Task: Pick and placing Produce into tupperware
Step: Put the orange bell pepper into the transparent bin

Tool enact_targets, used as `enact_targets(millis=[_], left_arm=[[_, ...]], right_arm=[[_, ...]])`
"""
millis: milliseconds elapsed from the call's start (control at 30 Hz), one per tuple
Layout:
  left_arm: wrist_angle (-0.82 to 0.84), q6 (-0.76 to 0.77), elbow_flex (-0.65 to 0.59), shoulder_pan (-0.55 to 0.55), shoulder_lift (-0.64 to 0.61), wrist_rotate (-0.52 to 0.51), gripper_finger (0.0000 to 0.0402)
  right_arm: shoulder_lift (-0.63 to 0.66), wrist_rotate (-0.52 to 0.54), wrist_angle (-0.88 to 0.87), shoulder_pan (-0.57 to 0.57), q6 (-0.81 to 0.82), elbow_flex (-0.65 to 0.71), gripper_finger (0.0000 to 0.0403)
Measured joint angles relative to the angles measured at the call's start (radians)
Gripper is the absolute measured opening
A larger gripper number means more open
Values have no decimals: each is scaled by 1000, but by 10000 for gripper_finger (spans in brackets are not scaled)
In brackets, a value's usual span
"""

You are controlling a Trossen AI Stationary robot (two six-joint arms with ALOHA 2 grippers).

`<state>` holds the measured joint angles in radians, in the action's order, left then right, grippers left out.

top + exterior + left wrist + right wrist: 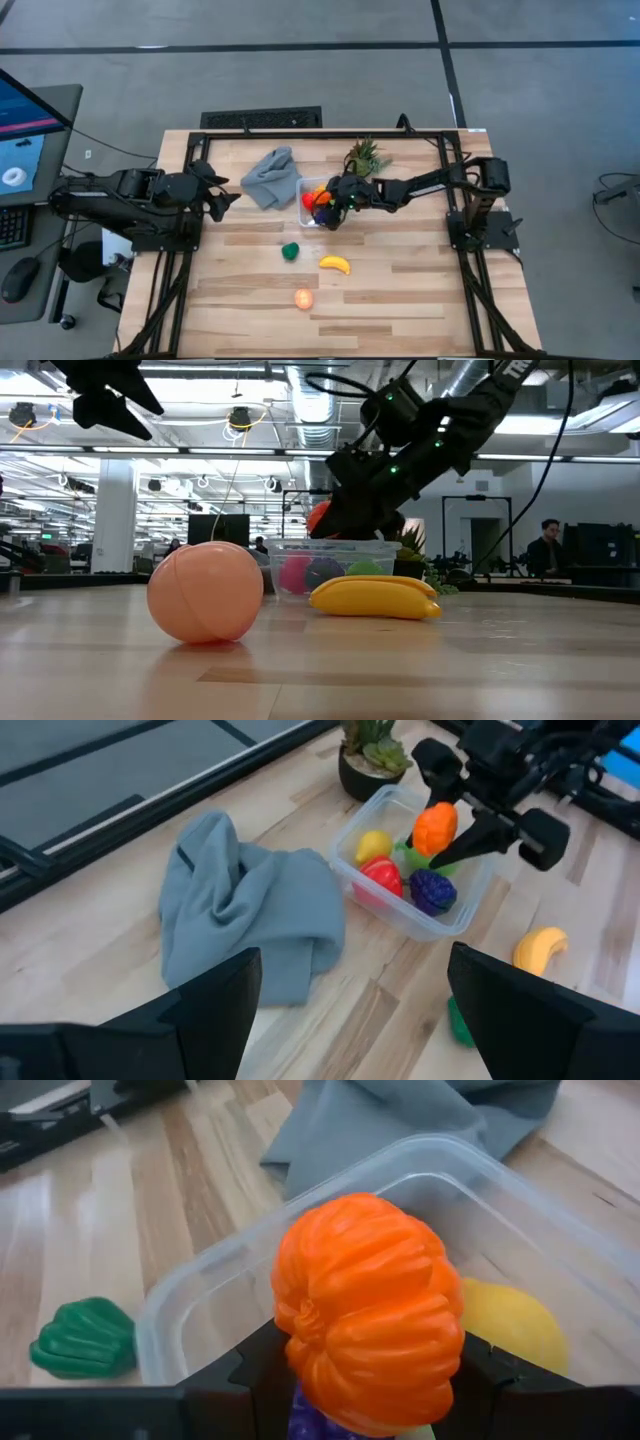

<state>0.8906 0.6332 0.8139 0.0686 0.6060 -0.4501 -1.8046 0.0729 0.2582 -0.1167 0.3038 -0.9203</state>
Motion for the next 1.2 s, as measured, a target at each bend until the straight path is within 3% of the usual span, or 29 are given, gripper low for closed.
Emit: enact_targets(millis=[667, 1200], left_arm=[[-23, 15, 0, 0, 3, -46, 308], [-23, 34, 0, 0, 3, -54, 308]], right_arm=[[-16, -94, -60, -50, -68, -22, 213], [-15, -96, -79, -46, -68, -21, 240]])
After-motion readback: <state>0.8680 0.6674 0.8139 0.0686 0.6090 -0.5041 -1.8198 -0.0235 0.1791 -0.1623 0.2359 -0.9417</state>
